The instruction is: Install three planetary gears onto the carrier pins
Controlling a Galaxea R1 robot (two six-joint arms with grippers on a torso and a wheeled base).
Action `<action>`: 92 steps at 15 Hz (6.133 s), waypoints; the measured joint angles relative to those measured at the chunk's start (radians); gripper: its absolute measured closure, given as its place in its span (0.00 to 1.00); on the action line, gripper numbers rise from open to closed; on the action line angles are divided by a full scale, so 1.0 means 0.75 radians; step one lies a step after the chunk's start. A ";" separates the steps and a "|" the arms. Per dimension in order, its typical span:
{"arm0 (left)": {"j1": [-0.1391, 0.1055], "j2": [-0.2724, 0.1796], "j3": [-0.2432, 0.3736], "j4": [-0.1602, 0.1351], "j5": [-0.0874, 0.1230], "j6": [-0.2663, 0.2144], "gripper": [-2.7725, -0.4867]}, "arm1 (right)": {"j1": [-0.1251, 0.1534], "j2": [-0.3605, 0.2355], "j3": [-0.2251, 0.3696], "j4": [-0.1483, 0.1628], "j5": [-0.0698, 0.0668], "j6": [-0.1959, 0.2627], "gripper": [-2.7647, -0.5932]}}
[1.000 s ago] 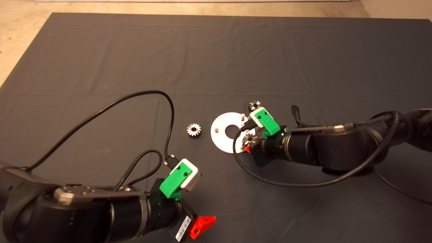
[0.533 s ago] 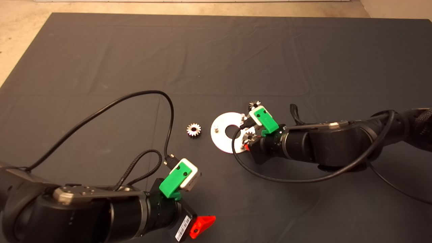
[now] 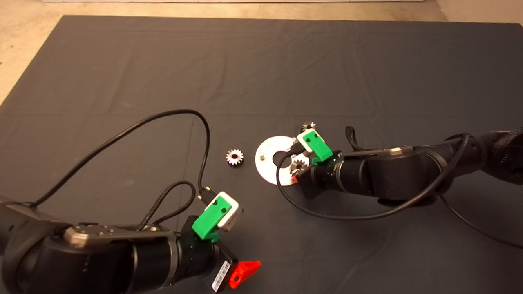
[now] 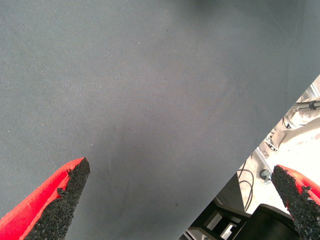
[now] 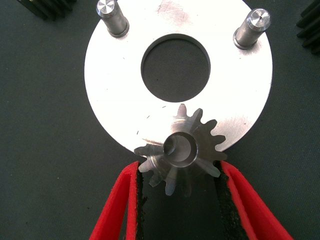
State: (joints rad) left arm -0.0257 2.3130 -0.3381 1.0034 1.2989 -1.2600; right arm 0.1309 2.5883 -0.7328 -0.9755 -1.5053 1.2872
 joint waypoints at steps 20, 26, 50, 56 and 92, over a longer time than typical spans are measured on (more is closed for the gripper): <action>0.000 0.000 0.000 0.001 0.001 0.000 0.06 | -0.030 0.017 0.012 -0.009 -0.005 0.000 0.90; 0.000 0.000 0.000 0.000 0.000 -0.003 0.06 | -0.030 0.016 0.024 -0.008 -0.009 0.000 0.90; 0.000 -0.015 0.000 0.001 0.002 -0.009 0.06 | -0.038 0.013 0.021 -0.009 -0.007 -0.024 0.86; 0.000 -0.015 0.000 0.001 0.002 -0.009 0.06 | -0.039 0.010 0.021 -0.006 -0.009 -0.024 0.79; 0.000 -0.015 -0.001 0.001 0.002 -0.009 0.06 | 0.131 -0.120 -0.260 -0.003 0.008 -0.115 0.57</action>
State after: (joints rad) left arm -0.0260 2.3018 -0.3385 1.0040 1.3006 -1.2670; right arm 0.2294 2.4983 -0.9279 -0.9779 -1.4994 1.2013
